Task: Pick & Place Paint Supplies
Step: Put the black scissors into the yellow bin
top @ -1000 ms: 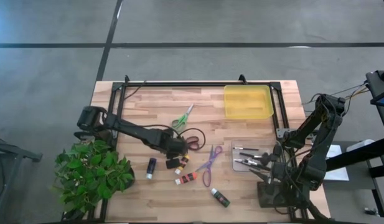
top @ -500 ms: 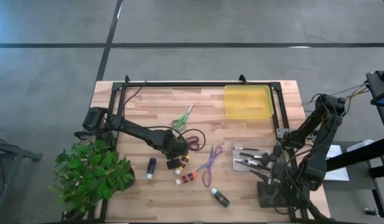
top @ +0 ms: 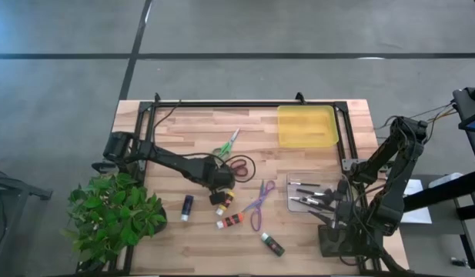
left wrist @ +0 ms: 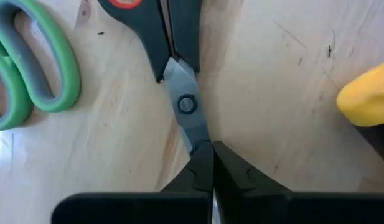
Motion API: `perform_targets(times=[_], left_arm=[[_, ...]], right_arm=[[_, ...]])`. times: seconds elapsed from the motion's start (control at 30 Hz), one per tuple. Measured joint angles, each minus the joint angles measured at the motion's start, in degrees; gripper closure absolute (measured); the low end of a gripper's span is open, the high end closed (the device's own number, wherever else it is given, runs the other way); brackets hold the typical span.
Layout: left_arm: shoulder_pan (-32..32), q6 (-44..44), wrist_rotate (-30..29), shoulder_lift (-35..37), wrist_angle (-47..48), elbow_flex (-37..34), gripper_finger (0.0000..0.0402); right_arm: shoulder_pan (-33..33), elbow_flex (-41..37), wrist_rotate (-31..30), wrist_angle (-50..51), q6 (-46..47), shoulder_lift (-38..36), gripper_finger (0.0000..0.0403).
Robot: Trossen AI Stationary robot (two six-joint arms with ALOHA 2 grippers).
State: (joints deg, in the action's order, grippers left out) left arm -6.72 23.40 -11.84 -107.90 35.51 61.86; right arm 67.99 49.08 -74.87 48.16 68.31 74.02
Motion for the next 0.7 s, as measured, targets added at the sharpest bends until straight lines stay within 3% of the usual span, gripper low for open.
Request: perform_targets(times=[0.7], left_arm=[[0.0, -0.6, -2.2, 2.6, -1.4, -0.1, 0.0401]], right_arm=[[0.0, 0.0, 0.0, -1.0, -1.0, 0.0, 0.0184]])
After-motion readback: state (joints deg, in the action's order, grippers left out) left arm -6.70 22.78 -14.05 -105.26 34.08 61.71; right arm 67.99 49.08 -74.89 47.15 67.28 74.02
